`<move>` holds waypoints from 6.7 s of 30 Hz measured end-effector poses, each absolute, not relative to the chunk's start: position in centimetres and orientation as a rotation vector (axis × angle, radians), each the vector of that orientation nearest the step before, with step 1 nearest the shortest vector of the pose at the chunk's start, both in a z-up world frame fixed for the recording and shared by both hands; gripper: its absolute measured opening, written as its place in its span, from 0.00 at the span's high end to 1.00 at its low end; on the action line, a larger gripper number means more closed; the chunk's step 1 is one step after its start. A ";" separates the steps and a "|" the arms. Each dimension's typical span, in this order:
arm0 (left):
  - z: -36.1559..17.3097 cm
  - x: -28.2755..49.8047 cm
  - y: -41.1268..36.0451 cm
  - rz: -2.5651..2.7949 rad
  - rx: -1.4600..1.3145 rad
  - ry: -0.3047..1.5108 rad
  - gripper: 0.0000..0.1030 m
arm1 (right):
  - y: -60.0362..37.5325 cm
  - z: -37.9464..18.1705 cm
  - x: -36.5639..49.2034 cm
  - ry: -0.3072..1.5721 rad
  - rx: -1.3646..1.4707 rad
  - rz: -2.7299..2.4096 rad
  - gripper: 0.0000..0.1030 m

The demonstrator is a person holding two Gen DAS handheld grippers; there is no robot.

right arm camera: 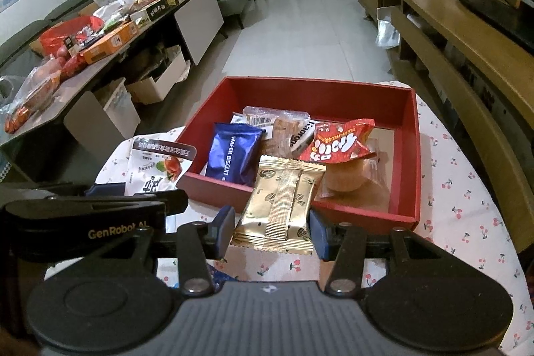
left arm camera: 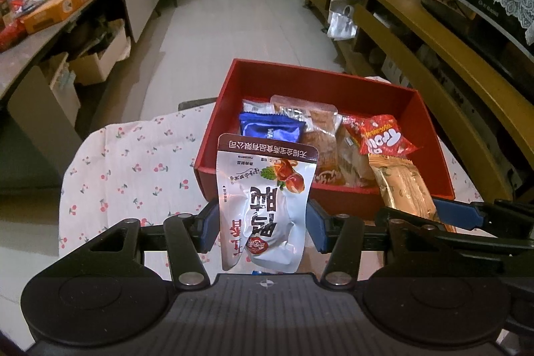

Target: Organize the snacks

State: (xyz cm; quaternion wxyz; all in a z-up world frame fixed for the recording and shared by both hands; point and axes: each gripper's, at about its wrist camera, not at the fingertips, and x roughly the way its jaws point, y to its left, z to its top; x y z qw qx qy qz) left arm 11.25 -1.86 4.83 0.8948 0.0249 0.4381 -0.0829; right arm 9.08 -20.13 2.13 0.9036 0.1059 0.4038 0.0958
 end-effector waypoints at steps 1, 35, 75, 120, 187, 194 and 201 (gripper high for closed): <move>4.9 11.3 -1.9 -0.171 0.050 0.905 0.42 | -20.2 2.2 9.1 0.832 0.220 0.197 0.46; 6.2 15.1 -2.5 -0.134 0.022 0.866 0.42 | -21.4 3.2 13.0 0.796 0.297 0.157 0.46; 1.9 21.3 -3.4 -0.094 0.020 0.953 0.42 | -21.8 -1.1 19.5 0.877 0.342 0.117 0.46; 4.6 19.7 -2.6 -0.087 -0.054 0.871 0.19 | -23.5 1.1 18.3 0.780 0.305 0.077 0.30; -3.0 9.1 -3.9 -0.229 0.056 1.146 0.48 | -29.3 -5.1 8.8 1.099 0.303 0.015 0.25; -3.9 8.8 -5.3 -0.292 0.097 1.170 0.15 | -29.3 -5.2 8.8 1.103 0.303 0.014 0.24; -5.5 8.3 -7.5 -0.306 0.195 1.198 0.05 | -29.3 -5.3 8.9 1.105 0.303 0.018 0.24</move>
